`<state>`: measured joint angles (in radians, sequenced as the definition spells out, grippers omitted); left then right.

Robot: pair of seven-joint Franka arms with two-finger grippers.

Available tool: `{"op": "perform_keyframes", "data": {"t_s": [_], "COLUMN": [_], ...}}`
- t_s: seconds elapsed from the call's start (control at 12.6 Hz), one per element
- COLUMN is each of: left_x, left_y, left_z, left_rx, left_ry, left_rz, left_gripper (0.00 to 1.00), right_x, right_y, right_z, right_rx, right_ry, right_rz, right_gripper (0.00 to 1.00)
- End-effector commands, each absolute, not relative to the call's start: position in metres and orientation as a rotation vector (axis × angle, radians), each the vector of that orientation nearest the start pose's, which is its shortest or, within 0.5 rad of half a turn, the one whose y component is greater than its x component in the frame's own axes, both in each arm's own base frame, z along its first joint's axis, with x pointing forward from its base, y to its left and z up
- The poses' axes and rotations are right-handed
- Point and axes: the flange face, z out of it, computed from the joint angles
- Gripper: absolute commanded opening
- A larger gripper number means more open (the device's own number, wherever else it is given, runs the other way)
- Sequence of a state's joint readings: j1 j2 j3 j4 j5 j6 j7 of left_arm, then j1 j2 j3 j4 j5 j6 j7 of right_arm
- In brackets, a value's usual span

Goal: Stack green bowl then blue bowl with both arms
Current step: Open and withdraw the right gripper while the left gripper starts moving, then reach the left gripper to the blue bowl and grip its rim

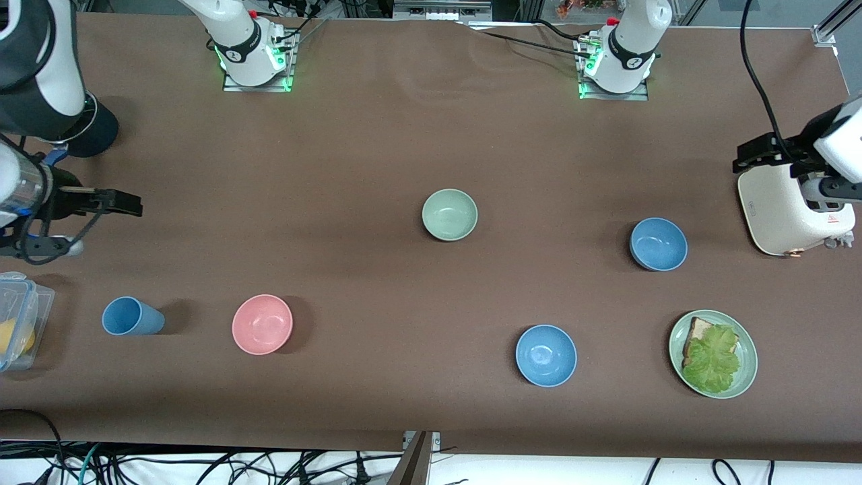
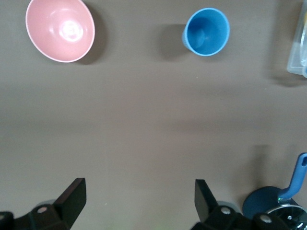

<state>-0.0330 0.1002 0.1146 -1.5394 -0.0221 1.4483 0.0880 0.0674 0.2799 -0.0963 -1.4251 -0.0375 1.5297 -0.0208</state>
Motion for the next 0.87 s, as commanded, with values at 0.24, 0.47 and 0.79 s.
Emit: {"op": "perform_keyframes", "data": {"t_s": [0.24,0.47,0.79], "left_x": [0.591,0.576,0.562], "left_y": [0.069,0.092,0.102], "left_z": [0.49,0.464,0.396], "left_rx": [-3.107,-3.116,-3.117], "left_ry": [-0.045,-0.097,-0.126], "left_rz": [0.433,0.371,0.333], "left_gripper": [1.0,1.0,1.0], "right_x": [0.608,0.6,0.597], "right_y": [-0.012,0.004,-0.023], "right_z": [0.573,0.598,0.612], "right_rx": [-3.217,-3.209,-3.228], "right_ry": [-0.032,-0.075,-0.068], "right_rz": [0.148,0.048,-0.021], "right_gripper": [1.0,1.0,1.0]}}
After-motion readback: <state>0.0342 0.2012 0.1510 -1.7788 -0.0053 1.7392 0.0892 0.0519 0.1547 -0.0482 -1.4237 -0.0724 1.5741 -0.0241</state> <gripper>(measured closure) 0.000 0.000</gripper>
